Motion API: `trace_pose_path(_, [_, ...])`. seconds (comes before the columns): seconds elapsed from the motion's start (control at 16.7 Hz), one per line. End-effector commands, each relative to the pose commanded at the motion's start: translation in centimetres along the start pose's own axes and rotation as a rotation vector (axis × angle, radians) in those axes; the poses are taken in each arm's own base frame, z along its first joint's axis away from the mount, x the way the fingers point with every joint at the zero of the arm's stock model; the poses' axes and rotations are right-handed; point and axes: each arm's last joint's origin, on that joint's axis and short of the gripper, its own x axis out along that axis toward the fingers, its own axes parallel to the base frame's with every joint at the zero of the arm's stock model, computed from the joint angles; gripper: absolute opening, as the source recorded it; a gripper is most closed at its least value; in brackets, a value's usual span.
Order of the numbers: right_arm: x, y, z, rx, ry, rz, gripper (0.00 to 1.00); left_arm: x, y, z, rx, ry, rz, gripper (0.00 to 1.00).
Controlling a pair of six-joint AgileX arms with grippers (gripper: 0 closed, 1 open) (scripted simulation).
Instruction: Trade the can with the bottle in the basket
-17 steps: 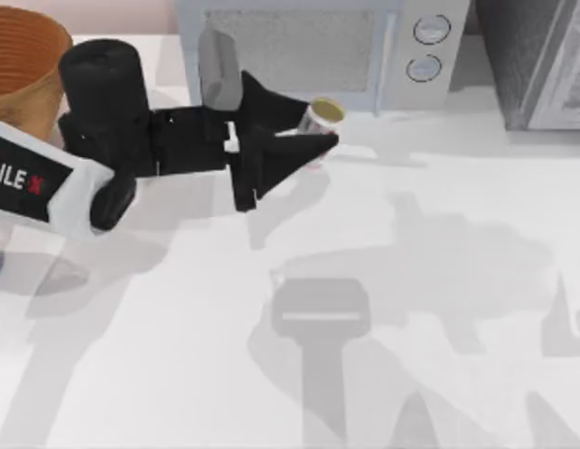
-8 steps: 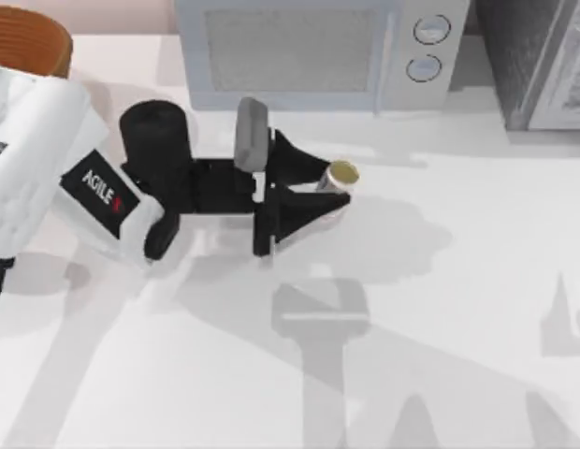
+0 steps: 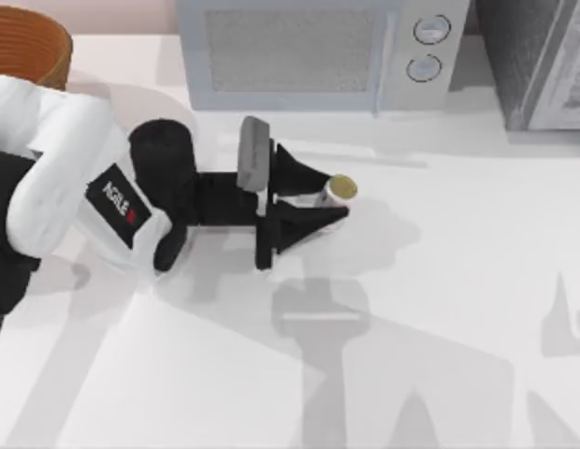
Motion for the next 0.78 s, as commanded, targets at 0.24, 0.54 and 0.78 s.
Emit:
trace_pose_path(0.24, [0.00,0.00,0.00,0.000,0.000,0.000,1.00,0.00,0.00,0.00,0.000,0.000,0.000,0.08])
trace_pose_path(0.54, [0.00,0.00,0.00,0.000,0.000,0.000,1.00,0.00,0.00,0.00,0.000,0.000,0.000,0.45])
trace_pose_path(0.78, [0.00,0.00,0.00,0.000,0.000,0.000,1.00,0.00,0.00,0.00,0.000,0.000,0.000,0.75])
